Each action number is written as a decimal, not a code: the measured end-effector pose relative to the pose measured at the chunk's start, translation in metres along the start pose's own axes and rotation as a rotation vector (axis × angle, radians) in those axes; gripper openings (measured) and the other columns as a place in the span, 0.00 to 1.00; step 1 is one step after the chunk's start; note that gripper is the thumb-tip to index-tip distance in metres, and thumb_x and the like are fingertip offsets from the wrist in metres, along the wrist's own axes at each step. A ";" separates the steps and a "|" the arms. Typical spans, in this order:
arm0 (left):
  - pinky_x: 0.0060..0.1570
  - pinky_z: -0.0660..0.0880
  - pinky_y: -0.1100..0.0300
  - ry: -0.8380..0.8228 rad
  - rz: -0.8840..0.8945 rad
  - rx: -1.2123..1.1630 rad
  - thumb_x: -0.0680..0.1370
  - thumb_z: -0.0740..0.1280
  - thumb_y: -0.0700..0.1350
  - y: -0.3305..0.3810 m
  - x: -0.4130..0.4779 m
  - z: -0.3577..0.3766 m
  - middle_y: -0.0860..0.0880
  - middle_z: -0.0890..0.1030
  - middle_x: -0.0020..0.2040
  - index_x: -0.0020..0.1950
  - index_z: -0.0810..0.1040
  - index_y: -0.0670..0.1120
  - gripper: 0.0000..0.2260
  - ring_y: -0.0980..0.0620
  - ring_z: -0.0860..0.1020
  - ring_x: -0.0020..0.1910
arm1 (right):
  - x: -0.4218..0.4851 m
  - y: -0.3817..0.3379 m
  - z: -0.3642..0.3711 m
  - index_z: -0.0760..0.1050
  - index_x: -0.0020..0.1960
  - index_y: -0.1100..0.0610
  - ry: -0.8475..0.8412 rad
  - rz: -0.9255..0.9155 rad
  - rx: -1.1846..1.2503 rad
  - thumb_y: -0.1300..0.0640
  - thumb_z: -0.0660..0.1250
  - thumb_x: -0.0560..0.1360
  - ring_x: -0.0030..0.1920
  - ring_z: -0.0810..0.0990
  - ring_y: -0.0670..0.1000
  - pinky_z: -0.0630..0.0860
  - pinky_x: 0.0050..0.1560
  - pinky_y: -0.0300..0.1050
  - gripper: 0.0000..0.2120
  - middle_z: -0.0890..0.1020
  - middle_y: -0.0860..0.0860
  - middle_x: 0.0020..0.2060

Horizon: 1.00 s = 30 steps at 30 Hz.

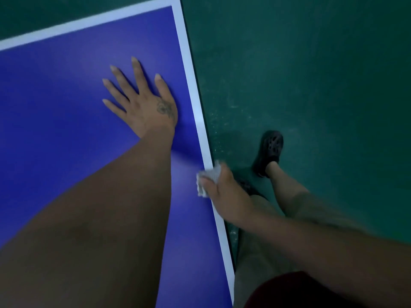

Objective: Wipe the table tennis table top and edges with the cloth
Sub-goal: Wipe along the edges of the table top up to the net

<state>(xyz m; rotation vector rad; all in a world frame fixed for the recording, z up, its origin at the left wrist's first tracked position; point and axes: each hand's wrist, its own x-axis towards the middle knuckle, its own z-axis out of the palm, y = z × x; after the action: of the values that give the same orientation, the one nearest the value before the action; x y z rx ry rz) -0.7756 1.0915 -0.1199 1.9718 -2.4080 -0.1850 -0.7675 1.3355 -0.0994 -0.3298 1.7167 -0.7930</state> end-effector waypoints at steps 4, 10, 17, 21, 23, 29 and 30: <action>0.84 0.45 0.36 0.014 0.015 0.006 0.86 0.44 0.66 0.005 0.020 -0.001 0.48 0.49 0.89 0.89 0.52 0.58 0.31 0.41 0.46 0.88 | -0.001 0.002 0.000 0.63 0.73 0.48 0.019 0.078 -0.027 0.39 0.62 0.85 0.52 0.80 0.42 0.73 0.50 0.37 0.22 0.78 0.47 0.61; 0.85 0.47 0.39 0.069 0.009 0.029 0.87 0.49 0.64 0.006 0.022 0.001 0.49 0.54 0.89 0.88 0.57 0.58 0.29 0.43 0.51 0.88 | 0.065 -0.065 -0.017 0.68 0.68 0.58 0.100 0.039 0.046 0.38 0.60 0.85 0.55 0.82 0.56 0.79 0.58 0.53 0.24 0.81 0.56 0.59; 0.85 0.47 0.39 0.070 0.003 -0.012 0.87 0.53 0.61 0.004 0.021 0.004 0.48 0.55 0.89 0.88 0.59 0.56 0.28 0.43 0.51 0.88 | 0.175 -0.164 -0.061 0.66 0.73 0.59 0.184 -0.002 -0.016 0.34 0.59 0.84 0.64 0.79 0.59 0.75 0.64 0.56 0.30 0.77 0.57 0.68; 0.85 0.48 0.39 0.069 0.010 -0.017 0.87 0.55 0.59 0.003 0.021 0.004 0.48 0.55 0.89 0.87 0.60 0.55 0.28 0.43 0.51 0.88 | 0.170 -0.159 -0.063 0.63 0.75 0.57 0.162 -0.062 -0.056 0.36 0.60 0.85 0.57 0.79 0.56 0.74 0.55 0.51 0.30 0.76 0.56 0.66; 0.85 0.48 0.38 0.071 0.018 -0.033 0.87 0.56 0.59 0.003 0.021 0.004 0.48 0.56 0.88 0.87 0.61 0.55 0.28 0.43 0.51 0.88 | 0.140 -0.135 -0.059 0.60 0.76 0.54 0.104 -0.080 -0.058 0.36 0.60 0.85 0.54 0.79 0.52 0.74 0.53 0.49 0.28 0.76 0.51 0.62; 0.85 0.49 0.38 0.089 0.036 -0.032 0.87 0.57 0.57 -0.001 0.020 0.007 0.47 0.56 0.88 0.87 0.60 0.55 0.27 0.43 0.51 0.88 | 0.078 -0.078 -0.041 0.56 0.83 0.54 0.008 0.017 -0.062 0.40 0.62 0.85 0.69 0.74 0.47 0.71 0.70 0.45 0.34 0.69 0.43 0.67; 0.85 0.49 0.37 0.090 0.037 -0.031 0.87 0.57 0.57 -0.001 0.020 0.007 0.47 0.56 0.88 0.87 0.60 0.55 0.27 0.43 0.51 0.88 | 0.084 -0.084 -0.041 0.58 0.82 0.55 0.039 0.005 -0.061 0.39 0.62 0.85 0.68 0.74 0.48 0.71 0.67 0.44 0.33 0.69 0.44 0.66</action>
<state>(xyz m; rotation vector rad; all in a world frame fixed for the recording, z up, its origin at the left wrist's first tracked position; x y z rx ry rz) -0.7797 1.0722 -0.1280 1.8784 -2.3698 -0.1283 -0.8467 1.2376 -0.1017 -0.3527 1.7805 -0.7489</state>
